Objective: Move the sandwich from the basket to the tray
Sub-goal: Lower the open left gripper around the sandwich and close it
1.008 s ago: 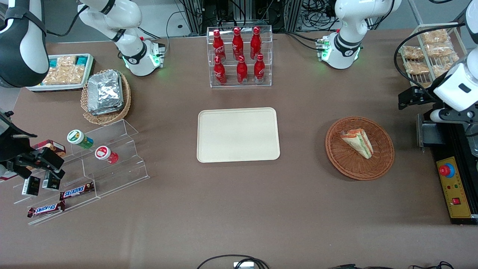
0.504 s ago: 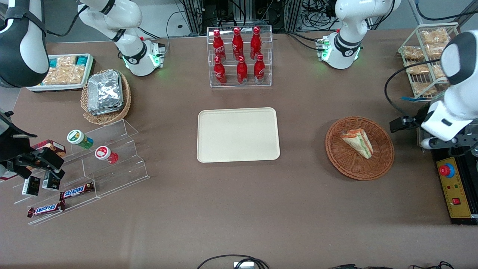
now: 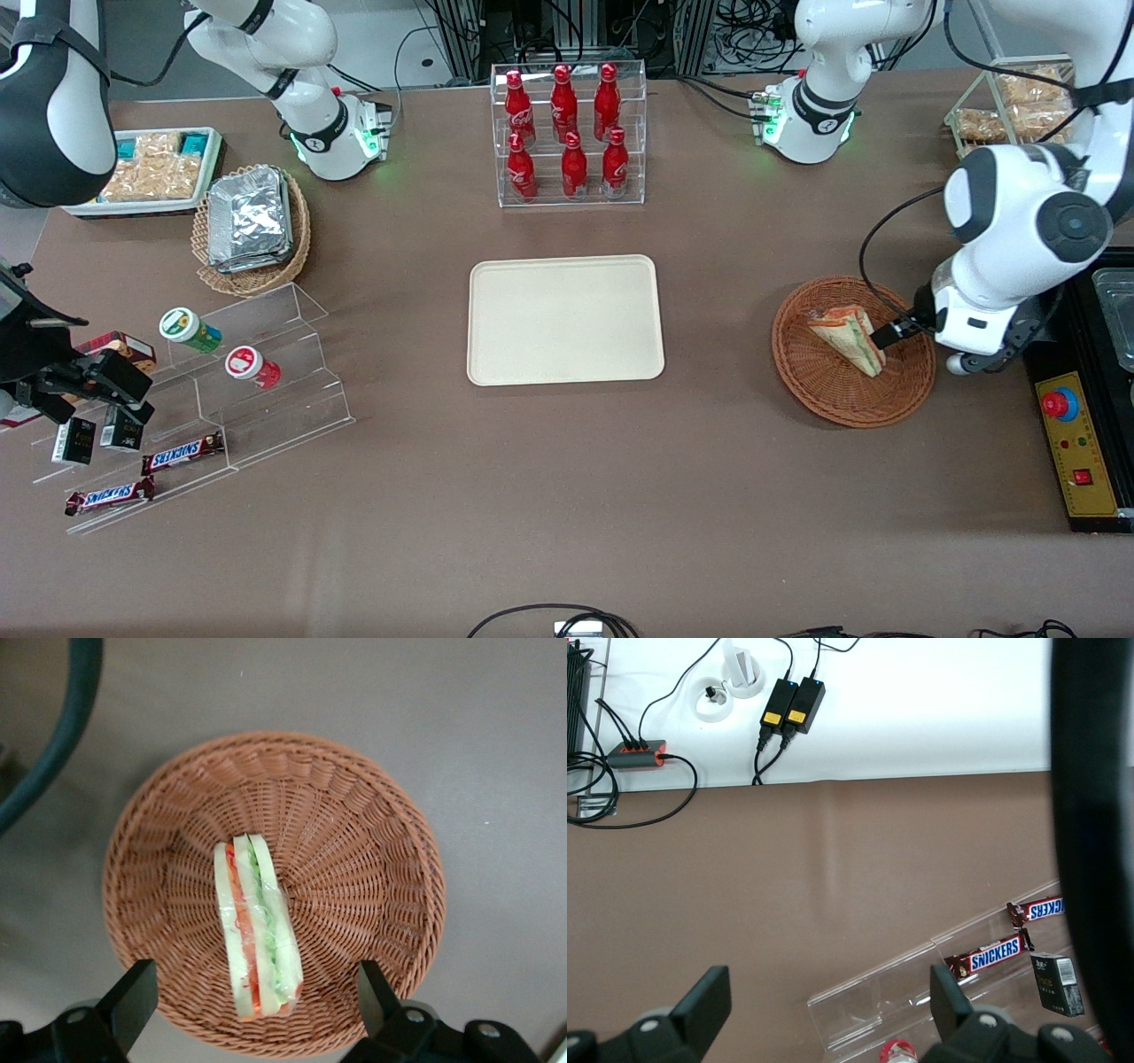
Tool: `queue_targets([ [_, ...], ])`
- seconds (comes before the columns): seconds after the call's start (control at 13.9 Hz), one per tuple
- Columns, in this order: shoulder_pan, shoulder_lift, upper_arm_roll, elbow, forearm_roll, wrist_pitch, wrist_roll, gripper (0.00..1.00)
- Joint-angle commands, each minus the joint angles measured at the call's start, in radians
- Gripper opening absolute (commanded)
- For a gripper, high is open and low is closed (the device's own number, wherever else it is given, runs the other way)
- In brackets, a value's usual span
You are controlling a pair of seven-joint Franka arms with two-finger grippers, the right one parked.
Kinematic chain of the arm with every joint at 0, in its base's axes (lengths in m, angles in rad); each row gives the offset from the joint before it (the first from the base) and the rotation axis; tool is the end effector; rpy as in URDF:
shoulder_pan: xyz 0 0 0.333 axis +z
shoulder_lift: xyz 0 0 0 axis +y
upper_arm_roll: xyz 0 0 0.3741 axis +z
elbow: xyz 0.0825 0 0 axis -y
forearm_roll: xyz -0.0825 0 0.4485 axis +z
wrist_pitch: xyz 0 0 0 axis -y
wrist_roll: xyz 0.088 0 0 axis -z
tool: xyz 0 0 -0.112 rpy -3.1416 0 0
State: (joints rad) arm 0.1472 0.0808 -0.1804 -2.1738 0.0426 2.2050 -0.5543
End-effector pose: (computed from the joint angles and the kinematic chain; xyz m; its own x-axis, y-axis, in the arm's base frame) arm 0.5943 -0.0173 0.3644 0.8791 0.4756 -0.0313 0.4743 -0.8794 -0.0412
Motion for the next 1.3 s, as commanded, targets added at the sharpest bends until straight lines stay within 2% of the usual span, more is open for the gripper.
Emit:
queue_targets([
  [0.0, -0.011, 0.019, -0.001, -0.055, 0.014, 0.067, -0.093, 1.0],
  [0.72, -0.009, 0.088, 0.004, -0.202, 0.017, 0.275, -0.174, 1.0],
  [1.01, -0.003, 0.114, 0.007, -0.218, 0.019, 0.306, -0.176, 1.0],
  [1.08, -0.002, 0.117, 0.007, -0.218, 0.017, 0.306, -0.176, 0.93],
  [1.15, -0.001, 0.119, 0.009, -0.218, 0.017, 0.306, -0.176, 0.67],
  [1.22, 0.0, 0.12, 0.009, -0.218, 0.017, 0.306, -0.176, 0.35],
])
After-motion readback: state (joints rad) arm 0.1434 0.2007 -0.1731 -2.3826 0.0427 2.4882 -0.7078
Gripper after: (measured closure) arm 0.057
